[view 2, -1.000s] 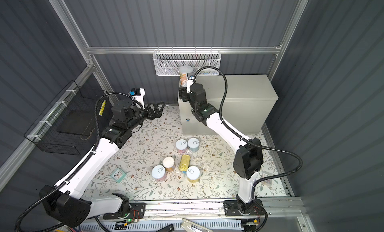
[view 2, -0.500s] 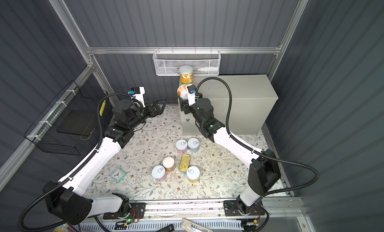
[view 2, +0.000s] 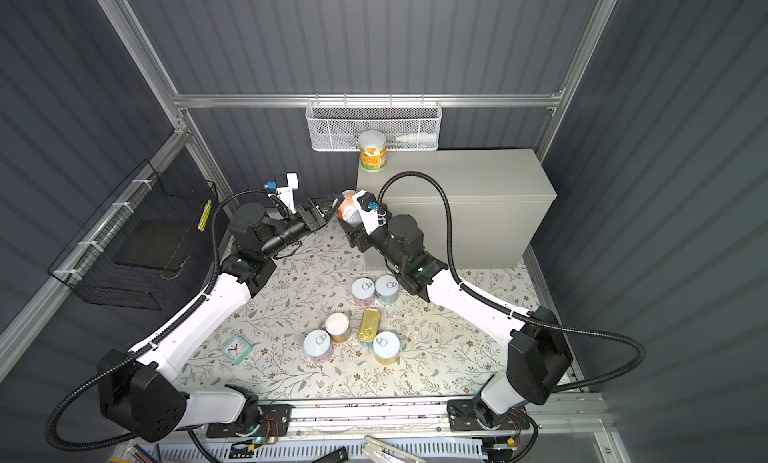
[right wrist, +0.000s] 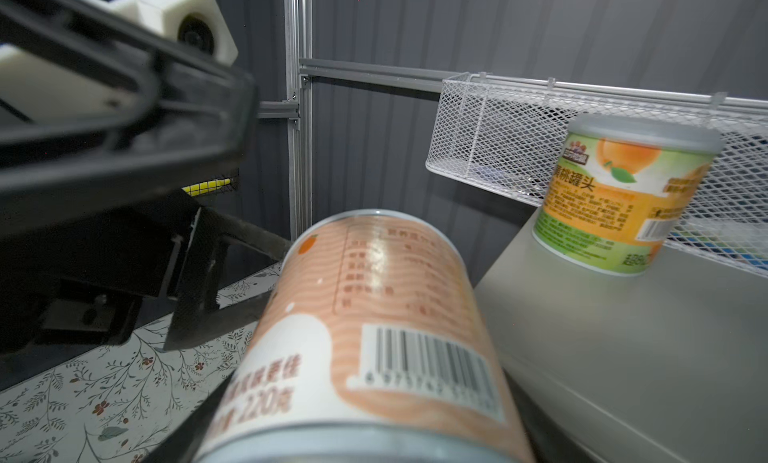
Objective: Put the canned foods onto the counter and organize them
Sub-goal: 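Close the left gripper on the can's lid end while the right gripper holds it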
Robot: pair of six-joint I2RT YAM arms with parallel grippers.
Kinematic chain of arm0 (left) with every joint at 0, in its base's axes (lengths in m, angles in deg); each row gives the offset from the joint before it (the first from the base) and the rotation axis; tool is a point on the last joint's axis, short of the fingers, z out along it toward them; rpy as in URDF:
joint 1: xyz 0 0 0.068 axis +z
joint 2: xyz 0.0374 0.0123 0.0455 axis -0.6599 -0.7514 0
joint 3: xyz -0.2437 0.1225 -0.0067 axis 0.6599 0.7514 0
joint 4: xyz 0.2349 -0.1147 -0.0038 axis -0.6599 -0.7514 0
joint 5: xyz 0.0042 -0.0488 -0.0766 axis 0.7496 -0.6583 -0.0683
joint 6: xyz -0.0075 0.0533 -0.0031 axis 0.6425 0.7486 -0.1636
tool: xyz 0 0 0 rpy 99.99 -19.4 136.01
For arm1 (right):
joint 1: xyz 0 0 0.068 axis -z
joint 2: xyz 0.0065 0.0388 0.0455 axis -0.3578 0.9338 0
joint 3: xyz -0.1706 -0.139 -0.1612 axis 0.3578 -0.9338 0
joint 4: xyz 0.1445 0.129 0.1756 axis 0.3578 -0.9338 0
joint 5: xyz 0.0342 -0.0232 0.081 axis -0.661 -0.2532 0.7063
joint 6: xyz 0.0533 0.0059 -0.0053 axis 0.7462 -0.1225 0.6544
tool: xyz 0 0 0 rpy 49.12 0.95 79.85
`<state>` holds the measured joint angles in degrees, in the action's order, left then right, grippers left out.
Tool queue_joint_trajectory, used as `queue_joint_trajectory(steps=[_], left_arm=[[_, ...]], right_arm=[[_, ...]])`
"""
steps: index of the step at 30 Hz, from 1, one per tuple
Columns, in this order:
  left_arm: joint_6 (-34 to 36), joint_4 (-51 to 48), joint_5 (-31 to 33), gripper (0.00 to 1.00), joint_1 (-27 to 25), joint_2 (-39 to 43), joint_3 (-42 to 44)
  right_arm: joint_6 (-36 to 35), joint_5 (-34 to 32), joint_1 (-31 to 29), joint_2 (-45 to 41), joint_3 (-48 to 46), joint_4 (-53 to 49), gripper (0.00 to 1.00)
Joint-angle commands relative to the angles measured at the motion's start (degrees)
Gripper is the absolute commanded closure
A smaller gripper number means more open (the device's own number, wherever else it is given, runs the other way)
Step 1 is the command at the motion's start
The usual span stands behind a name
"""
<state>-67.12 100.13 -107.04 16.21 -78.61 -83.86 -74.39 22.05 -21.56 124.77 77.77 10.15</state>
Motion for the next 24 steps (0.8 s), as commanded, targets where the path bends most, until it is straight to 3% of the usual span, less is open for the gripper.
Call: queue_joint_trajectory(steps=[1, 5, 18, 24], left_arm=[[0.23, -0.05, -0.95, 0.00, -0.58, 1.99, 0.96], [2.43, -4.05, 0.43, 0.00, -0.58, 3.32, 0.62], [-2.29, -0.11, -0.62, 0.00, -0.58, 0.30, 0.88], [-5.52, 1.99, -0.64, 0.04, -0.57, -1.42, 1.10]], right_arm=[[-0.90, -1.19, -0.78, -3.16, 0.25, 6.30, 0.33], [-0.47, 0.12, -0.90, -3.99, -0.20, 7.11, 0.33], [-0.18, 3.26, -2.31, -2.17, 0.12, 9.37, 0.33], [-2.40, 1.77, -3.71, -1.00, 0.34, 9.72, 0.33]])
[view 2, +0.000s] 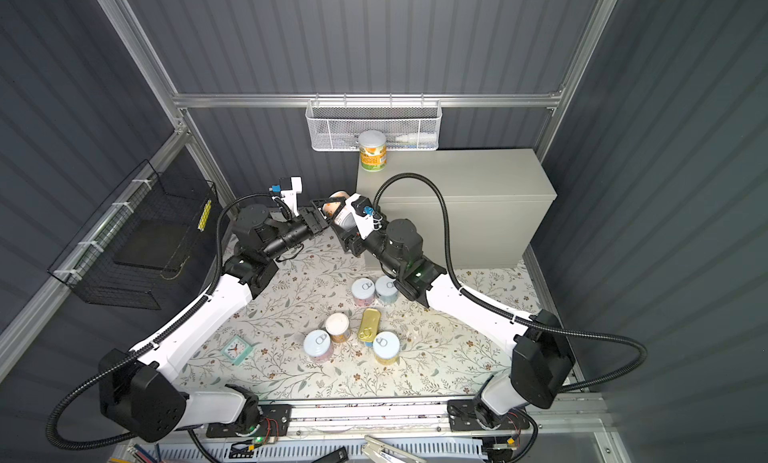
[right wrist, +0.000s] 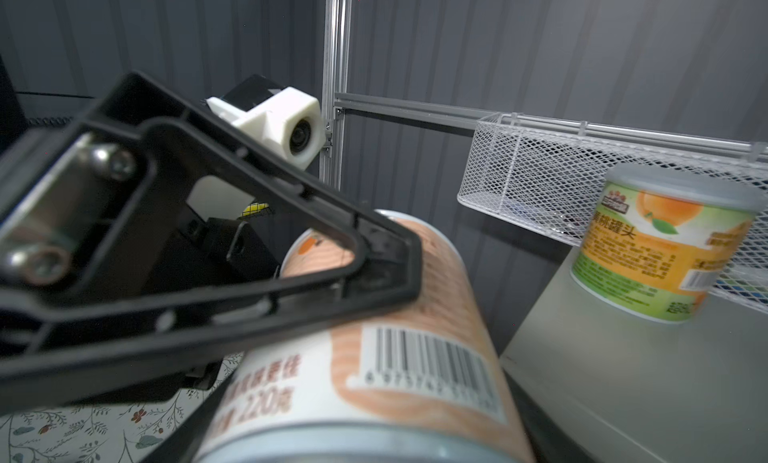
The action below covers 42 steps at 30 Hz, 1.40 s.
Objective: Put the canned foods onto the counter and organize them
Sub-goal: 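Close the left gripper on the can's lid end while the right gripper holds it, then open the right gripper and draw it back while the left gripper holds the can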
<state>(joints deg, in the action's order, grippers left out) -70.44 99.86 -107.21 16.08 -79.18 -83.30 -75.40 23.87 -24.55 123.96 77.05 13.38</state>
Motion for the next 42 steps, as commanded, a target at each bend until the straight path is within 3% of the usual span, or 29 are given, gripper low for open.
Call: queue_joint_trajectory(steps=[1, 4, 10, 16, 19, 22, 33, 42], left_arm=[[-2.60, 2.59, -0.54, 0.07, -0.45, -1.03, 0.65], [-2.51, 2.53, 0.32, 0.13, -0.43, -0.88, 0.71], [-0.94, 0.58, -1.31, 0.38, -0.45, -1.48, -0.65], [2.52, -2.04, -2.51, 0.46, -0.45, -1.30, -1.10], [4.01, -3.58, -2.56, 0.51, -0.45, -1.25, -2.38], [5.44, -5.54, -2.83, 0.53, -0.45, -1.45, -4.51], [9.21, -9.07, -0.90, 0.58, -0.36, -4.67, -13.13], [16.53, -14.33, 5.06, 0.60, -0.36, -6.31, -22.81]], right_arm=[[-1.31, -0.24, -0.80, -0.06, 1.01, 6.69, 0.33], [-1.37, -0.03, -0.89, 0.31, 0.95, 7.10, 0.33], [-1.75, -0.77, -1.00, 1.28, 1.57, 6.37, 0.33], [-1.92, -1.35, -0.99, 1.39, 2.36, 5.33, 0.30], [-1.74, -1.50, -0.98, 1.57, 2.42, 5.13, 0.23], [-1.70, -2.25, -0.98, 1.49, 2.06, 5.17, 0.13], [-3.67, -6.57, -0.98, -0.64, -0.82, 5.10, 0.01], [-4.11, -8.74, -0.98, -6.40, -6.82, 5.64, 0.01]])
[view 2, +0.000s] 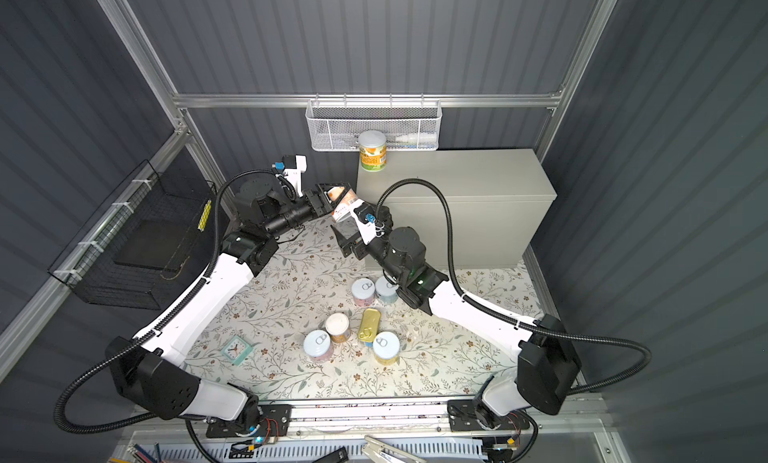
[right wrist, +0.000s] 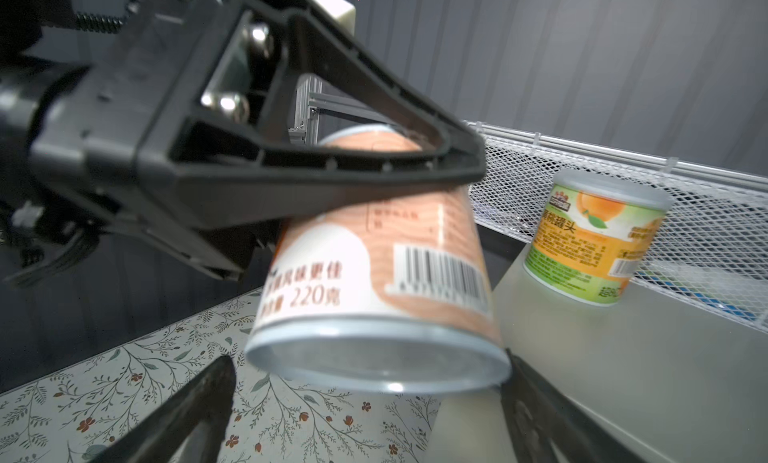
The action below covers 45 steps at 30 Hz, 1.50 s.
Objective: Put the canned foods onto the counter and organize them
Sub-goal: 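Open the right gripper and draw it back while the left gripper holds the can, then carry the orange can with the left gripper over the cabinet top beside the white-lidded can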
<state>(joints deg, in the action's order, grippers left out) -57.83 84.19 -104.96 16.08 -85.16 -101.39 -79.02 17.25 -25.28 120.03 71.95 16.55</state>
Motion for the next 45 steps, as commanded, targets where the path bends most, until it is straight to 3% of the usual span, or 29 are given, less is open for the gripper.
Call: queue_joint_trajectory(steps=[1, 10, 21, 31, 45], left_arm=[[4.97, 0.95, 3.31, 0.60, -0.36, -1.06, -5.84], [10.16, 5.50, 2.24, 0.61, -0.81, -10.06, -12.23], [20.74, 4.24, 6.92, 0.61, -5.34, -19.63, -20.33], [21.13, 5.52, 7.61, 0.65, -5.80, -21.37, -22.73], [30.57, 6.95, 9.49, 0.62, -6.16, -23.24, -25.37]], right_arm=[[-0.30, -2.90, -0.25, -3.33, -2.65, 2.94, 0.01], [1.96, -8.33, -0.26, -15.43, -14.49, 1.76, 0.01], [5.18, -11.98, -0.28, -27.72, -25.87, -2.46, 0.01], [5.48, -13.68, -0.26, -29.37, -28.19, -4.81, 0.01], [7.00, -13.80, -0.26, -32.74, -30.29, -7.43, 0.01]])
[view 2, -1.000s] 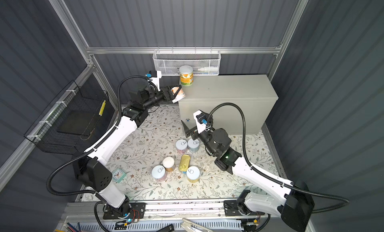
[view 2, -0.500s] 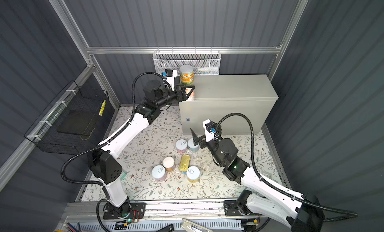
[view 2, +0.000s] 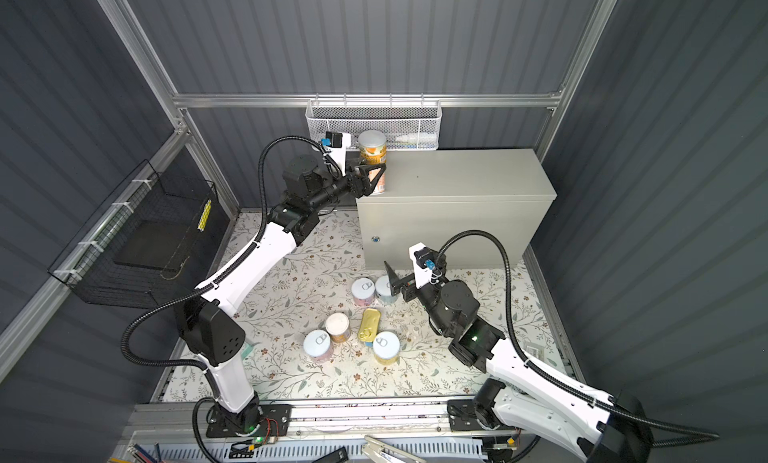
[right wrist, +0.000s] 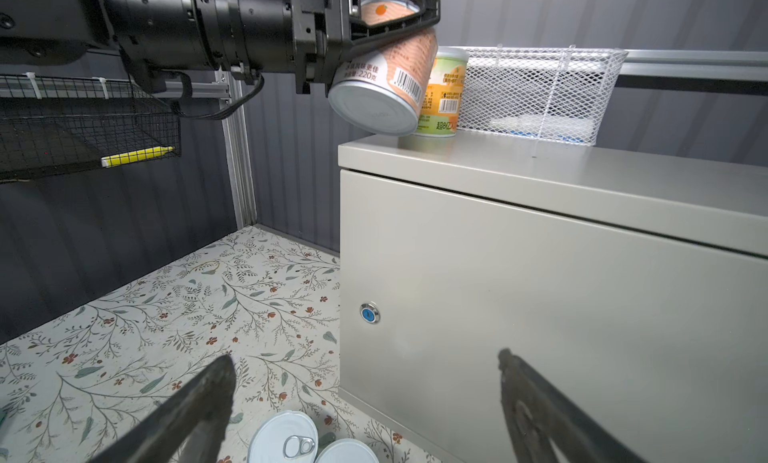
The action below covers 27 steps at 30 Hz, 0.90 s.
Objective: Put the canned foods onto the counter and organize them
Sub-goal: 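Carry the orange can with the left gripper over the cabinet top beside the white-lidded can, then lower the orange can upright onto the cabinet top and open the left gripper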
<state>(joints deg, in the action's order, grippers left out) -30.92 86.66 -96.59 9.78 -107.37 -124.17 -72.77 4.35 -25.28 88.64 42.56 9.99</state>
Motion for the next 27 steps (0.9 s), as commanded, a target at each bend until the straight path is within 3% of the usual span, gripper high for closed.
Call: queue_joint_trajectory(steps=[1, 7, 9, 10, 13, 27], left_arm=[[4.17, 4.72, 1.31, 0.62, 0.13, -1.23, -2.35], [7.81, 7.42, 2.17, 0.62, 0.13, -2.95, 0.24], [9.11, 8.38, 2.62, 0.57, 0.08, -3.30, 1.53], [9.67, 8.68, 2.67, 0.46, 0.06, -3.41, 2.16], [10.85, 9.11, 2.37, 0.00, 0.04, -2.85, 4.25], [11.34, 10.41, 4.58, 0.00, 0.04, 1.71, 9.74]], right_arm=[[0.69, -1.14, -0.26, -1.60, -1.11, -0.97, 0.01], [0.75, -1.89, -0.25, -2.95, -2.11, -1.90, 0.01], [0.91, -2.10, -0.30, -3.24, -2.26, -2.27, 0.01], [1.04, -2.28, -0.26, -3.42, -2.46, -2.30, 0.01], [1.08, -2.46, -0.26, -4.22, -2.93, -2.47, 0.01], [4.39, -1.40, -0.26, -7.02, -2.08, -11.32, 0.01]])
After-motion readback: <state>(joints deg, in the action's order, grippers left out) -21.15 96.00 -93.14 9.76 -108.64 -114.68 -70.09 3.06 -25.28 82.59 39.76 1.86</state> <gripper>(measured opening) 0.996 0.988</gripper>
